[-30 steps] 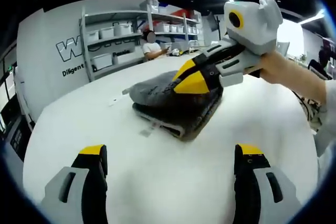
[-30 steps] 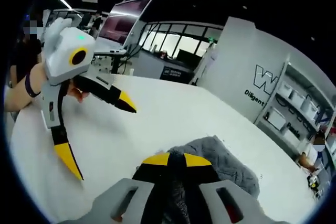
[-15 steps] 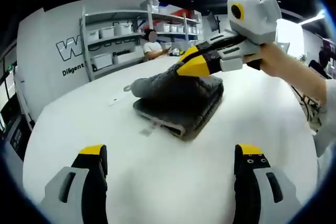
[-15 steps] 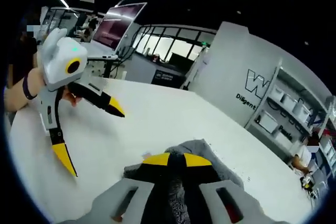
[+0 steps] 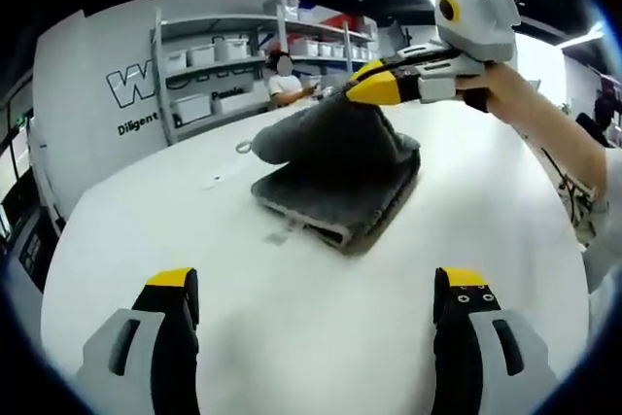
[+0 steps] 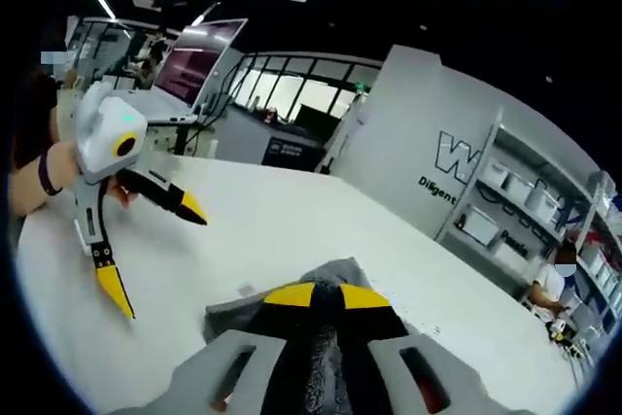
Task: Open the folded towel by lifting each exposed corner and separating the folded layers until the towel lies flat within the target outline without major curled edges
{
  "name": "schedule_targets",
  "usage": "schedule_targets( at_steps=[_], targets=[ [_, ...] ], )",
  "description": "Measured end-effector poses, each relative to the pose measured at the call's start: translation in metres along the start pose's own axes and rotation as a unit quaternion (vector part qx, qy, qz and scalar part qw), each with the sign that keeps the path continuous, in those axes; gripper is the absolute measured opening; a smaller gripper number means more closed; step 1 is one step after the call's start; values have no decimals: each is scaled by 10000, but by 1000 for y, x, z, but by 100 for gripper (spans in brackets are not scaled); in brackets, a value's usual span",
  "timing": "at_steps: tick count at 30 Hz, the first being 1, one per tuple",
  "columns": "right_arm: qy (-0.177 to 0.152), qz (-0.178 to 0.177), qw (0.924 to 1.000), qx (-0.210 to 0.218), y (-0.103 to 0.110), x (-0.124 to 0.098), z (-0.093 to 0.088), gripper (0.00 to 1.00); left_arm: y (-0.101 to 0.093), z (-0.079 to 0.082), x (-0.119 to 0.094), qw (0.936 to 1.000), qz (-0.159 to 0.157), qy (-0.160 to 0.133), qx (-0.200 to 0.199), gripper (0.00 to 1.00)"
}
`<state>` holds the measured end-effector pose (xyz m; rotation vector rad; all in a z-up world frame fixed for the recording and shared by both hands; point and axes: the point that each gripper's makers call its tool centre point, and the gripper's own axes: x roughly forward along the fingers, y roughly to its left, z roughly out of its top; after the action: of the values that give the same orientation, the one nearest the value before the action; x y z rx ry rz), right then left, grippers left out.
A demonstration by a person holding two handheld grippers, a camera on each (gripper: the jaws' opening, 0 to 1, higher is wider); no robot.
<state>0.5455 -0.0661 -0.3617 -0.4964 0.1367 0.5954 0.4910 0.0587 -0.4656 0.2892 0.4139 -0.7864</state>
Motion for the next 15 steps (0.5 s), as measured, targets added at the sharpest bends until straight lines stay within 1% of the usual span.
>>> schedule_targets(
  at_steps=[5,15],
  targets=[
    [-18,-142,9999,51,-13,-5,-2,3,3,-1,0,10000,24,28,-19,99],
    [-68,-458,9987,196,-38,-16,-8,3,0,-3,2,10000,0,66,0,99]
  ],
)
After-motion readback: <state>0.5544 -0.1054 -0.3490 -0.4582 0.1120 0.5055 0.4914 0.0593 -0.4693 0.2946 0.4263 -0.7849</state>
